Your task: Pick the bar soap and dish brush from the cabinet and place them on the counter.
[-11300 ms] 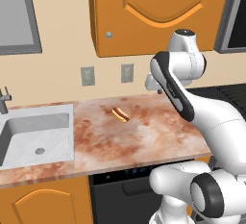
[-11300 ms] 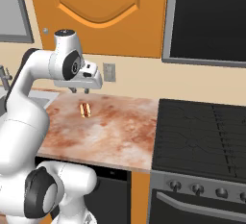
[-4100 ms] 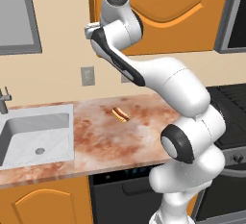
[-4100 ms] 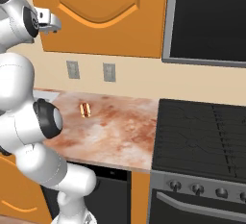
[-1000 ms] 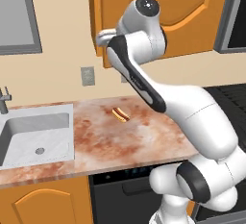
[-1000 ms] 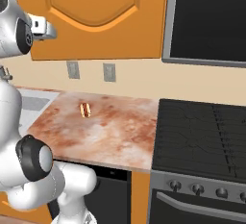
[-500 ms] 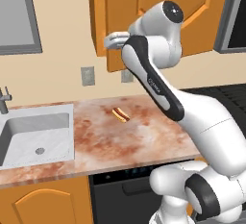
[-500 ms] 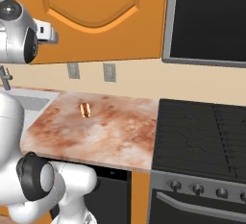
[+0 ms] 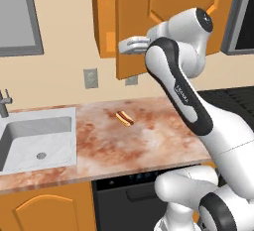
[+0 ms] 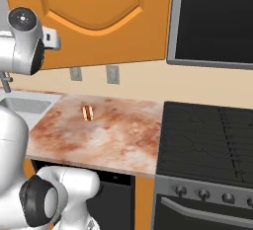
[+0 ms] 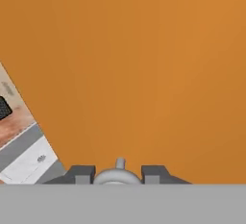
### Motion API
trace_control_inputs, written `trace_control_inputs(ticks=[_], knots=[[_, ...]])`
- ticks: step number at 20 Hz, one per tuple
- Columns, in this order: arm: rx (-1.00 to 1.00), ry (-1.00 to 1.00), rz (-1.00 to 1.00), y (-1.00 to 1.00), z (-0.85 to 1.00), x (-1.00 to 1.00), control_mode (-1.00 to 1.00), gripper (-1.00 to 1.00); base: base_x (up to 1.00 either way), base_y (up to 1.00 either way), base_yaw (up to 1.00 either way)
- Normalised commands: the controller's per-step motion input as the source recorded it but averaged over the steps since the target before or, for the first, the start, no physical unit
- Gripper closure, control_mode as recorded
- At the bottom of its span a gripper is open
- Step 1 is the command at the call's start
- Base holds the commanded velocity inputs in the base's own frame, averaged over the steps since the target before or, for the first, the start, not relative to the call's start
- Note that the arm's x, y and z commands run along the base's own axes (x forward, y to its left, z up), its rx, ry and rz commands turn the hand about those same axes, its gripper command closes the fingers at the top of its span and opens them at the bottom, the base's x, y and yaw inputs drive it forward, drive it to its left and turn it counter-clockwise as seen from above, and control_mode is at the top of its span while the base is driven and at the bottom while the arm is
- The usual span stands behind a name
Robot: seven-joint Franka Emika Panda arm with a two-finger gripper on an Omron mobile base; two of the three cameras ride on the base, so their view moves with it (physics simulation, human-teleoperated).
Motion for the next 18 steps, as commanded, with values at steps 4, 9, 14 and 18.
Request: trace_control_inputs(ticks=[4,9,14,18], knots=[[0.09,0.0,0.1,-0.24,0.11,-0.42,-1.0,1.0,0.0,0.0,0.0],[0.07,0.0,0.09,-0.31,0.12,-0.45,-1.0,1.0,0.0,0.0,0.0],[0.01,-0.01,0.07,-0.37,0.01,-0.45,-1.0,1.0,0.0,0.0,0.0],[0.0,0.0,0.06,-0.41,0.0,-0.41,-1.0,1.0,0.0,0.0,0.0]])
